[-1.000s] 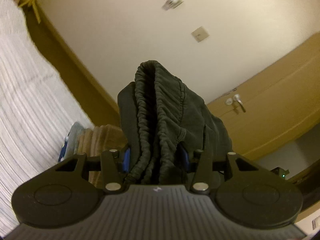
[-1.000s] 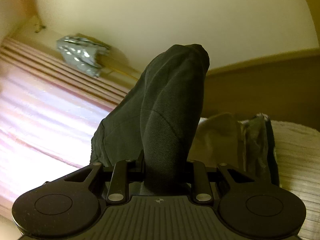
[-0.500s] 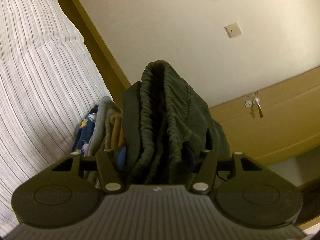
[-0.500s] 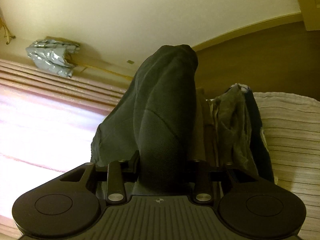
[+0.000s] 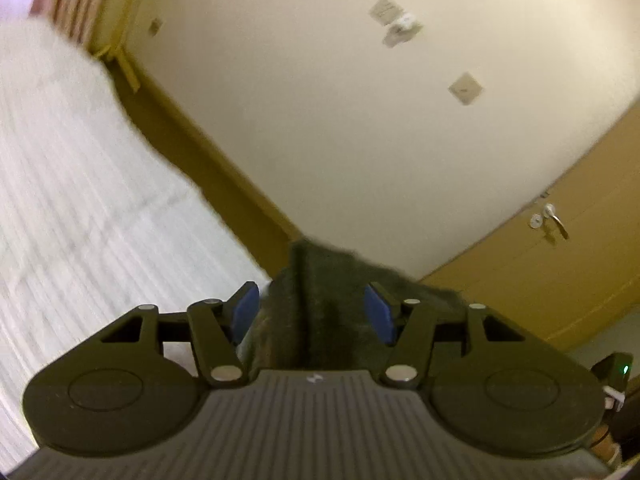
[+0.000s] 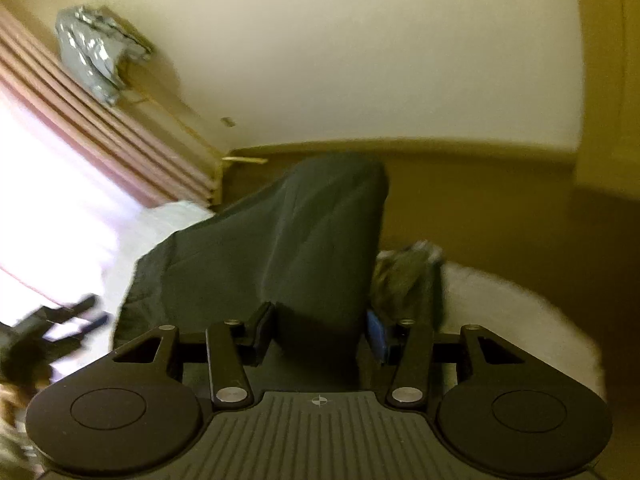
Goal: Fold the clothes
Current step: 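Lift the folded pants with both grippers and carry them toward the clothes stack, then lower the pants onto the clothes stack and open both grippers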
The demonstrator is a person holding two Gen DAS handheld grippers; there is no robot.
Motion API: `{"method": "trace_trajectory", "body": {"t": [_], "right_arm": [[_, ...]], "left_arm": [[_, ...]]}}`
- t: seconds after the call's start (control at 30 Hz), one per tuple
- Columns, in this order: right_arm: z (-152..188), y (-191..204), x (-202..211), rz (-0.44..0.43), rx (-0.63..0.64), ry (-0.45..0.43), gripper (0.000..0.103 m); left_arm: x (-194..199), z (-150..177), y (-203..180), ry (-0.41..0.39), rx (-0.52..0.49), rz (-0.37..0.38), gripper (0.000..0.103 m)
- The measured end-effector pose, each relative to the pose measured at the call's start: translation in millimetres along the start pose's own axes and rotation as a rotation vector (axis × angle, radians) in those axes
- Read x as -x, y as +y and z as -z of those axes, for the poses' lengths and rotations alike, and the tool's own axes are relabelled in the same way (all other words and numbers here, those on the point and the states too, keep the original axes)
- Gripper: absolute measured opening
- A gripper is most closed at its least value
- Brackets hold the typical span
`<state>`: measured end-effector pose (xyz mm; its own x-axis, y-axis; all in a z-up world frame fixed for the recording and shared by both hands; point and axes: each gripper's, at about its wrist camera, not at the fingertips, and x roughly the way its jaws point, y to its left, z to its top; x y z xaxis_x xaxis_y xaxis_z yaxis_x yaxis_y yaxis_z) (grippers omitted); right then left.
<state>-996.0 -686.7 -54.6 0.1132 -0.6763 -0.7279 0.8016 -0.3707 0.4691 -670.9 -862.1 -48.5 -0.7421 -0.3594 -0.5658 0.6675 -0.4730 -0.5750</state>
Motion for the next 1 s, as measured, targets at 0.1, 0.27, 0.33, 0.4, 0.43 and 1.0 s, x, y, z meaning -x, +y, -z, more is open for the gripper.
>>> {"method": "trace_trajectory", "body": {"t": [0.1, 0.27, 0.33, 0.4, 0.43, 1.0], "right_arm": [[-9, 18, 16, 0.092, 0.081, -0.068, 0.048], [-27, 46, 12, 0.084, 0.212, -0.212, 0.048], [-22, 58, -8, 0.093, 0.298, -0.225, 0.048], [-10, 64, -31, 0.108, 0.359, -0.191, 0.048], [1, 60, -46, 0.127, 0.371, -0.143, 0.048], [52, 43, -17, 0.107, 0.427, -0.183, 0.048]], "left_arm": [[-8, -1, -33, 0.007, -0.101, -0.001, 0.052], [-45, 2, -59, 0.027, -0.182, -0.052, 0.048], [-61, 10, -60, 0.060, -0.193, -0.073, 0.047], [-72, 25, -55, 0.089, -0.230, -0.111, 0.044], [-75, 33, -53, 0.093, -0.259, -0.128, 0.039], [-37, 70, -54, -0.010, -0.322, -0.187, 0.032]]}}
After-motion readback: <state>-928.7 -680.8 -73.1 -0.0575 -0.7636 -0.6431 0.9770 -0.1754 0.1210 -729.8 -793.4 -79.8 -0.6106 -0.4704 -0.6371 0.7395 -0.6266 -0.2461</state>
